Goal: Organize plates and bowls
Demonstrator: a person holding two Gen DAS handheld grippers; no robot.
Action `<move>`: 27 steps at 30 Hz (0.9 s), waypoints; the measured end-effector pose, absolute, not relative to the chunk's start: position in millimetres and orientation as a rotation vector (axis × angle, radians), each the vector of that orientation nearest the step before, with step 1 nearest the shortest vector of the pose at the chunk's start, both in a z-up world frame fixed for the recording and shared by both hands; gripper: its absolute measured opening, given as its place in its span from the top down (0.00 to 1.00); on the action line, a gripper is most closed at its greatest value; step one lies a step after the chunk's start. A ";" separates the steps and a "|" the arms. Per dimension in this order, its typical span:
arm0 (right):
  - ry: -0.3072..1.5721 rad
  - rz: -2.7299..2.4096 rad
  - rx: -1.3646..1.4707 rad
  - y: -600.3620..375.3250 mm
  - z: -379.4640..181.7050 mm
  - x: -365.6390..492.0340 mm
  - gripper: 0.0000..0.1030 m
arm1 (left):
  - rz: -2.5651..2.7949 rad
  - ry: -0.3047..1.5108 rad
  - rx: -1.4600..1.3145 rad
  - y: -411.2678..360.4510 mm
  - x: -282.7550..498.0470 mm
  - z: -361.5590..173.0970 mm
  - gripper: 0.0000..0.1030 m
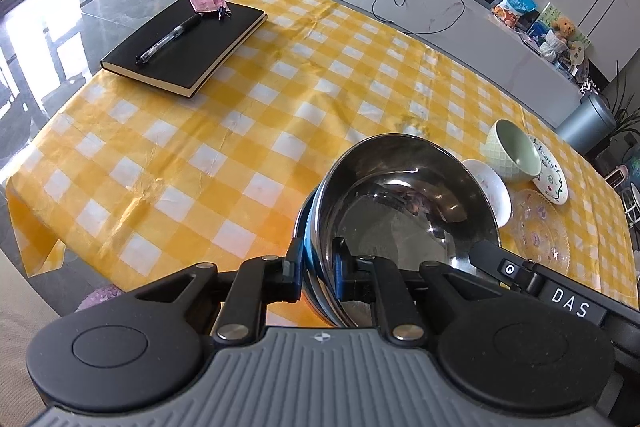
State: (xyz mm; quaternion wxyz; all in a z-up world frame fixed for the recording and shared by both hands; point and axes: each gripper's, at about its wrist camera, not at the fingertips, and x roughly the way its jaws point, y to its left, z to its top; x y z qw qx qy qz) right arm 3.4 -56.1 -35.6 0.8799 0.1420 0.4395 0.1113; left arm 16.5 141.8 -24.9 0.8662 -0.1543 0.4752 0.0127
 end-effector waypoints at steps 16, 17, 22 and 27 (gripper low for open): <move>0.934 0.218 0.294 -52.3 -43.5 6.9 0.93 | 0.032 0.961 -0.327 146.6 17.2 -22.7 0.85; 0.935 0.219 0.298 -52.8 -43.7 7.0 0.93 | 0.032 0.959 -0.328 146.8 16.9 -22.1 0.85; 0.925 0.219 0.308 -55.3 -42.0 6.1 0.89 | 0.040 0.938 -0.333 148.4 15.1 -17.4 0.85; 0.918 0.224 0.340 -62.4 -40.5 6.1 0.89 | 0.036 0.913 -0.326 148.2 14.6 -13.5 0.85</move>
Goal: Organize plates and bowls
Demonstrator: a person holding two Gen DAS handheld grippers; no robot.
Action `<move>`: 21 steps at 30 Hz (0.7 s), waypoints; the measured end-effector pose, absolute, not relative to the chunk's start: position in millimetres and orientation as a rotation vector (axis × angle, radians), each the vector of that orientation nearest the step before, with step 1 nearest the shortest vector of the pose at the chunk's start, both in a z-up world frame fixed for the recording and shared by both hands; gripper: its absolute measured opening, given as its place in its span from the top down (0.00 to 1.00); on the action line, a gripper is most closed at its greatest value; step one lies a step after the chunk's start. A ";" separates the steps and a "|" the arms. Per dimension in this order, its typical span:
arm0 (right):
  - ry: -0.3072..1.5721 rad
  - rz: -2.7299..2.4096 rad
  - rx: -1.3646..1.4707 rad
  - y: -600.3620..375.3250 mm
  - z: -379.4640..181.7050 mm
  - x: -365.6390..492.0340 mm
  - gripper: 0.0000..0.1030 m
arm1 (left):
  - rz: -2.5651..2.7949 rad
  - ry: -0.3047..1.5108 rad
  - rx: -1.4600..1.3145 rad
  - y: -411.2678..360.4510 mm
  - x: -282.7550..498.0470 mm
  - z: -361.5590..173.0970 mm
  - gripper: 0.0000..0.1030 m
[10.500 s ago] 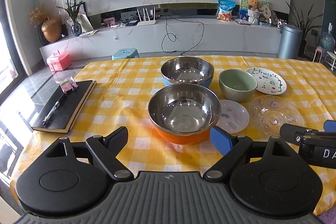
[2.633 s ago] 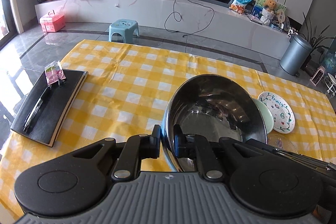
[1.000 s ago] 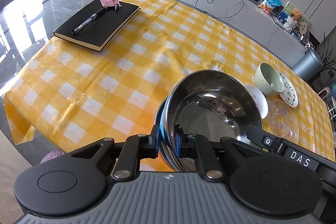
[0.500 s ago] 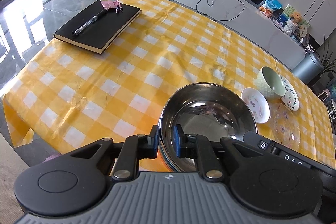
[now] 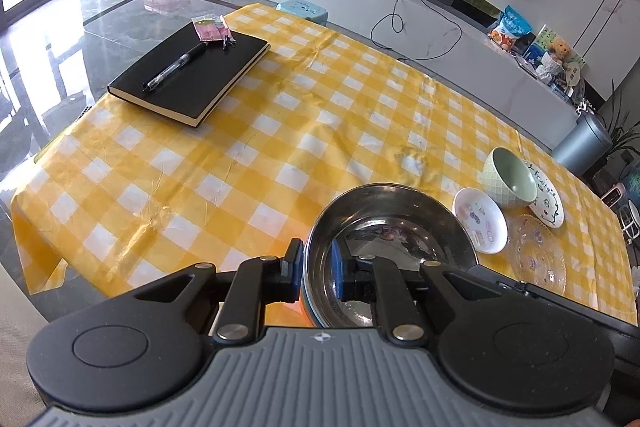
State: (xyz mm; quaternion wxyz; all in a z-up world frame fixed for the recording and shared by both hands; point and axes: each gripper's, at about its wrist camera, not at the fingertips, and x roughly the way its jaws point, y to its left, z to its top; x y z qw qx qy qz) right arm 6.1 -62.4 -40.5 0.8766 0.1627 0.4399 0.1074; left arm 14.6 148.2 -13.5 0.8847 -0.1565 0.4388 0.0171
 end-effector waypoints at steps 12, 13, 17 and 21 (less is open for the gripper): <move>0.907 0.239 0.366 -65.1 -41.2 5.7 0.98 | 0.026 0.914 -0.314 146.2 16.0 -17.8 0.96; 0.908 0.238 0.363 -64.5 -42.0 6.0 0.99 | 0.027 0.910 -0.320 146.9 15.6 -16.9 0.95; 0.923 0.234 0.380 -66.5 -46.4 7.4 0.99 | 0.042 0.899 -0.326 148.5 15.2 -14.0 0.91; 0.917 0.241 0.388 -68.0 -44.8 7.5 0.93 | 0.049 0.874 -0.311 144.7 14.5 -7.2 0.79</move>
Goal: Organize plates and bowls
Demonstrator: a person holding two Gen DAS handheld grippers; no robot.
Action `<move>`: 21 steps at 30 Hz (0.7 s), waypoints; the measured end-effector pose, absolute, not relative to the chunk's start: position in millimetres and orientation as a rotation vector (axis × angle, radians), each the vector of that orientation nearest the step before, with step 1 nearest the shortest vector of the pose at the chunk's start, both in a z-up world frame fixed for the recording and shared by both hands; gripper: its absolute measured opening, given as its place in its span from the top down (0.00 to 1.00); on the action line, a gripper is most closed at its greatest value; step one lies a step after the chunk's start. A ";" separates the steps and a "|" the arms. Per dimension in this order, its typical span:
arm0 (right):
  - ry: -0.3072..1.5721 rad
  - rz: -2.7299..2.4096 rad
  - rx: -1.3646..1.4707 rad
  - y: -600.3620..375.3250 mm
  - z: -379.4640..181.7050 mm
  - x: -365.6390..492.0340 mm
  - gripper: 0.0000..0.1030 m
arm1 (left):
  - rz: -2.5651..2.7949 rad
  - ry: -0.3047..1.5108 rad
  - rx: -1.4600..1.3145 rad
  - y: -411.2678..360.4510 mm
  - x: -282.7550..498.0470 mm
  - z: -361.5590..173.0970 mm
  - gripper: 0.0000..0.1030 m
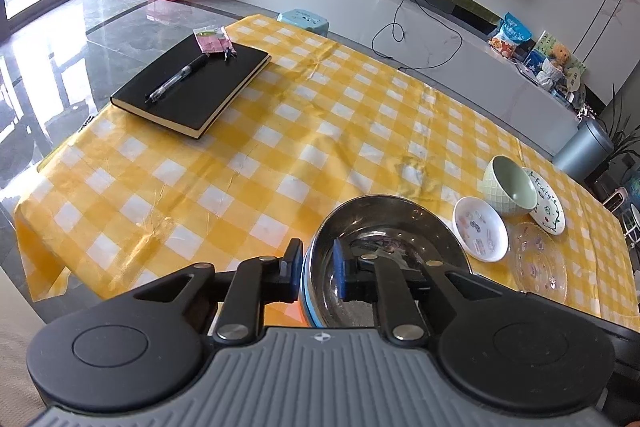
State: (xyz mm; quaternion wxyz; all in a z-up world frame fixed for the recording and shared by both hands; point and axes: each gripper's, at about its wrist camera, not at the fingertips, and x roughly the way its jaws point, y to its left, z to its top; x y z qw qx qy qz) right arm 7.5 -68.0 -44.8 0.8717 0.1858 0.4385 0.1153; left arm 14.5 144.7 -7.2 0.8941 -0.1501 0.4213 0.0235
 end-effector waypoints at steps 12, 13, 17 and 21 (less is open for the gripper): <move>0.767 0.121 0.360 -112.6 -17.3 -2.1 0.58 | -0.071 0.815 -0.220 89.3 31.2 16.7 0.67; 0.760 0.105 0.352 -118.3 -17.4 -1.8 0.56 | -0.081 0.817 -0.209 83.6 33.1 16.8 0.67; 0.740 0.052 0.336 -139.2 -20.2 -0.5 0.46 | -0.122 0.832 -0.153 58.4 41.6 14.6 0.66; 0.728 0.013 0.319 -154.5 -24.9 3.5 0.33 | -0.157 0.848 -0.101 37.6 51.8 13.6 0.66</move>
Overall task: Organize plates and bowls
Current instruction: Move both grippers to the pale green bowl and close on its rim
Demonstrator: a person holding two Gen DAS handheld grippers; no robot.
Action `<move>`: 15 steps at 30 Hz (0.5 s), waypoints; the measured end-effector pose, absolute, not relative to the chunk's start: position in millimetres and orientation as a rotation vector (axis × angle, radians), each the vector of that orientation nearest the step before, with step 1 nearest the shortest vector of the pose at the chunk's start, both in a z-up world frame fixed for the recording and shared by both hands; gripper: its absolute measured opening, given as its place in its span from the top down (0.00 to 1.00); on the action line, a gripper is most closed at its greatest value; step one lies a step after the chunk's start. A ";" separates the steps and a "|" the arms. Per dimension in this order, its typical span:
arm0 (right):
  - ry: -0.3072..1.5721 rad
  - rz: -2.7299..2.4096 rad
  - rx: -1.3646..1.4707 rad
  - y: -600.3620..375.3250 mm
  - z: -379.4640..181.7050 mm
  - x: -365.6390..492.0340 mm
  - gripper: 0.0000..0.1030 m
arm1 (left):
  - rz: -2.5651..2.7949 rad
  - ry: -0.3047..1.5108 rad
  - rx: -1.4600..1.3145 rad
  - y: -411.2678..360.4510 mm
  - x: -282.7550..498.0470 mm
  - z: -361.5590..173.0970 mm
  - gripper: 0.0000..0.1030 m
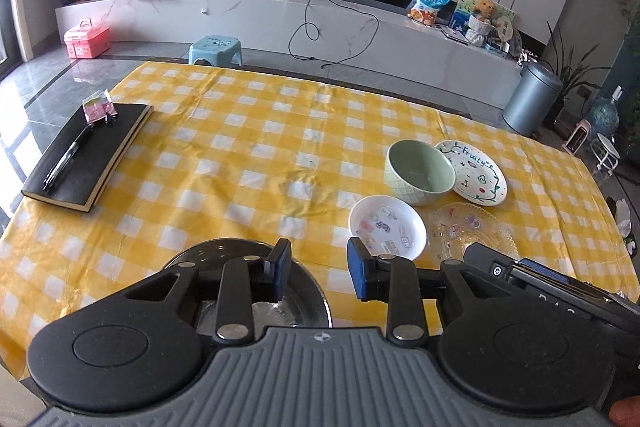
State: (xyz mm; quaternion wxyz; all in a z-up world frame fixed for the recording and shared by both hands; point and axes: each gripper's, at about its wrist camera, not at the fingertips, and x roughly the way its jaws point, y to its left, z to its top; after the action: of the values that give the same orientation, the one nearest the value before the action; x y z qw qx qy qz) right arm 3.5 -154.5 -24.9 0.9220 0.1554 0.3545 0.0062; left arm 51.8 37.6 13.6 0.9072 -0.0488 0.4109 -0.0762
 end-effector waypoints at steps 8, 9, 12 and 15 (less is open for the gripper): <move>0.738 -0.084 0.307 -180.3 -33.3 19.9 0.19 | -0.245 0.899 -0.056 2.3 79.4 13.8 0.52; 0.731 -0.120 0.306 -183.7 -33.5 21.6 0.18 | -0.256 0.908 -0.054 -2.3 83.6 13.4 0.50; 0.704 -0.158 0.298 -195.1 -33.3 28.8 0.18 | -0.276 0.927 -0.034 -13.5 96.4 12.5 0.47; 0.705 -0.179 0.298 -206.8 -34.4 40.5 0.19 | -0.293 0.931 0.019 -28.3 108.4 11.5 0.45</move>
State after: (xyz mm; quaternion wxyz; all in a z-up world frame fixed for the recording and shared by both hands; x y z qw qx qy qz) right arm 40.5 -206.8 -34.4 0.9237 0.1452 0.3436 -0.0873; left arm 108.4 -28.3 11.5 0.8831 0.0089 0.4475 -0.1406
